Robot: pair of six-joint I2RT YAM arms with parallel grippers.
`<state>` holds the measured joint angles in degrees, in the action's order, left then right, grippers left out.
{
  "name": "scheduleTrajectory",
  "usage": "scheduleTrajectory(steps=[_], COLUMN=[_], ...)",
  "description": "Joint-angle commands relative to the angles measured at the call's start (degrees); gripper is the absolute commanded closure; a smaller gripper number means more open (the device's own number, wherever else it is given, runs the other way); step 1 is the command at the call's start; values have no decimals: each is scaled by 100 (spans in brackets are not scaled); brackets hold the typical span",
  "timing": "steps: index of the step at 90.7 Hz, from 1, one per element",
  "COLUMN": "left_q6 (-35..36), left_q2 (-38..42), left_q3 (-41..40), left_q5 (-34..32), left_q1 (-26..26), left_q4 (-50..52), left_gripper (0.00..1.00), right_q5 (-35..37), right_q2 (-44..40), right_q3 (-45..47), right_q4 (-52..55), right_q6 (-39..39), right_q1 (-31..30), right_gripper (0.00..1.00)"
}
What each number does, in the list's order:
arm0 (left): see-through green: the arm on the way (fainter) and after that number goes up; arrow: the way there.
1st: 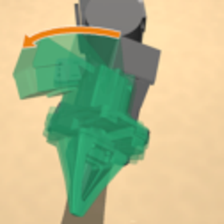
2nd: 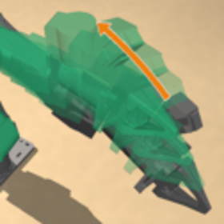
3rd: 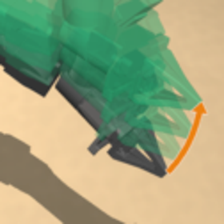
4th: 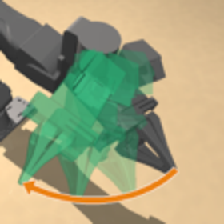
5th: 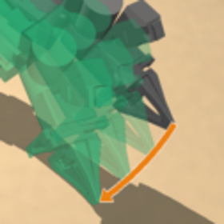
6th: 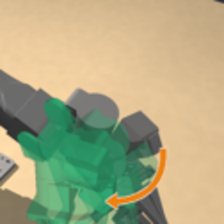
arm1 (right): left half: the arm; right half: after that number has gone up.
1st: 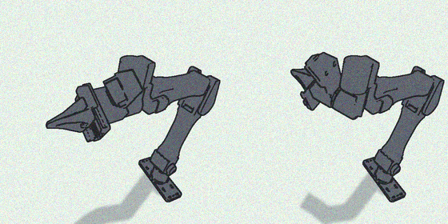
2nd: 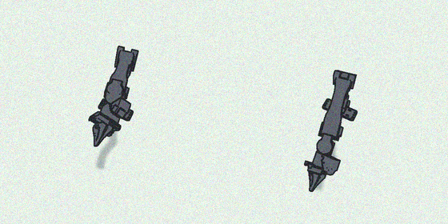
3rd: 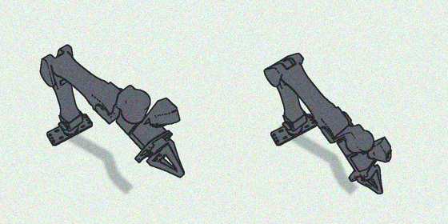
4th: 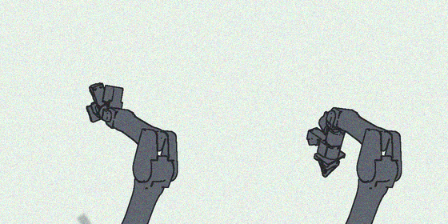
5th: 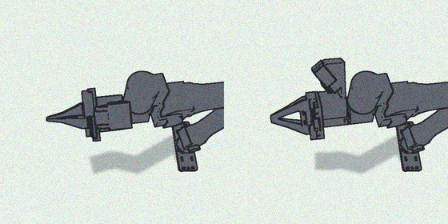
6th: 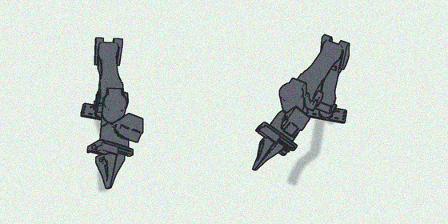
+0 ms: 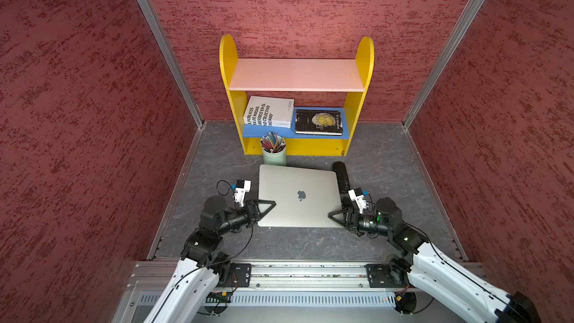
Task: Close the laptop lid and set it aside
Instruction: Pick up the laptop from the center of the board.
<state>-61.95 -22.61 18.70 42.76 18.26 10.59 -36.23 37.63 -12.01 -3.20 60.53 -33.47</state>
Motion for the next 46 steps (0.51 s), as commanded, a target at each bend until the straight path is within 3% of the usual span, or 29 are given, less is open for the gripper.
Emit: scheduleTrajectory(steps=[1,46], left_q6=[29,-221], left_q2=[134,-59], left_q3=[-15,-442], left_q5=[200,204], left_q1=[-44,-79], left_q4=[-1054,-1563], left_gripper=[100,100], right_q5=[-192,-162], right_q2=[-154,-598], right_q3=[-12,14], right_q4=[-584,-901], right_q6=[42,259], right_q1=[30,25], right_gripper=[47,65])
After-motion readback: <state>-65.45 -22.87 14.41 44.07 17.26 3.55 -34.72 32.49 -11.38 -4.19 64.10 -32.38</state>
